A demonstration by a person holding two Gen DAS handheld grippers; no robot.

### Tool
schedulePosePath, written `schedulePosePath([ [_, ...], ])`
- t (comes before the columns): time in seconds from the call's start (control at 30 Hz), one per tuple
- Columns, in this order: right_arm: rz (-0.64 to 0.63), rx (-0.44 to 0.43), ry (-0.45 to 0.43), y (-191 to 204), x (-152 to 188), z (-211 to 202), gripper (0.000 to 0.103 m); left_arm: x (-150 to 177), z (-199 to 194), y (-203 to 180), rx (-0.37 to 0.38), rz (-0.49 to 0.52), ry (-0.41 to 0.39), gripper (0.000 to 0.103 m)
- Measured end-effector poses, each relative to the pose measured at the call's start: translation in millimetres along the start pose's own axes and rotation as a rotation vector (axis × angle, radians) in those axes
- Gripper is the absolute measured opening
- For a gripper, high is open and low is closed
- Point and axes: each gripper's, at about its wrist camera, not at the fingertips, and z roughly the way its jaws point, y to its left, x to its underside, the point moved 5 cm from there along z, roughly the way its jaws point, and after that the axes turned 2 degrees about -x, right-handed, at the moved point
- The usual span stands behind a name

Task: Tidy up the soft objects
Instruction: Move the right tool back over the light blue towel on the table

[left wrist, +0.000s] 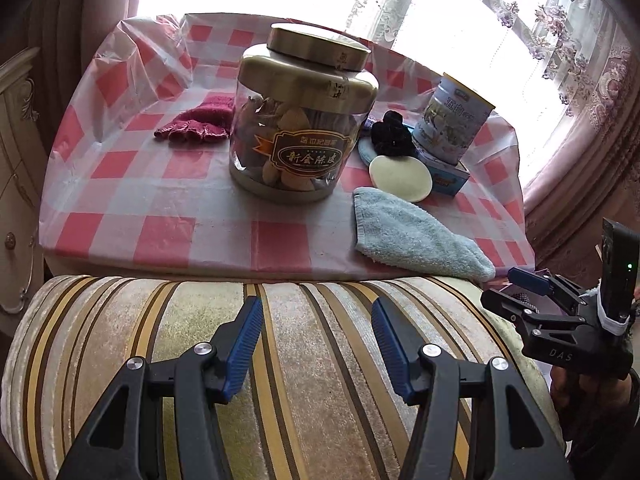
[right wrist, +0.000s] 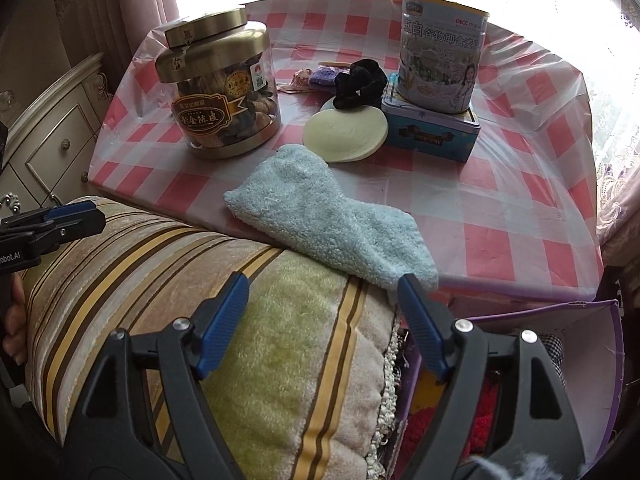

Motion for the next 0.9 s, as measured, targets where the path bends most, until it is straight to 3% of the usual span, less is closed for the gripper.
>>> schedulePosePath([
  [0.23,-0.005,0.057,0.014,-9.8,-18.4,18.8,0.083,-4.4,-2.6,19.6,-0.069,-0.003,0.009,0.058],
  [0.5,-0.058,0.052,0.028,-2.4,-32.7,38.5,0.084,-6.3,-7.4,52.0,-0.117,-0.062,0.011,0.058],
  [0.9,-0.108,0.054,0.082,3.1,-40.4,67.7,0.085,-5.4,-6.0,66.2,-0.115,-0.104,0.020,0.058],
])
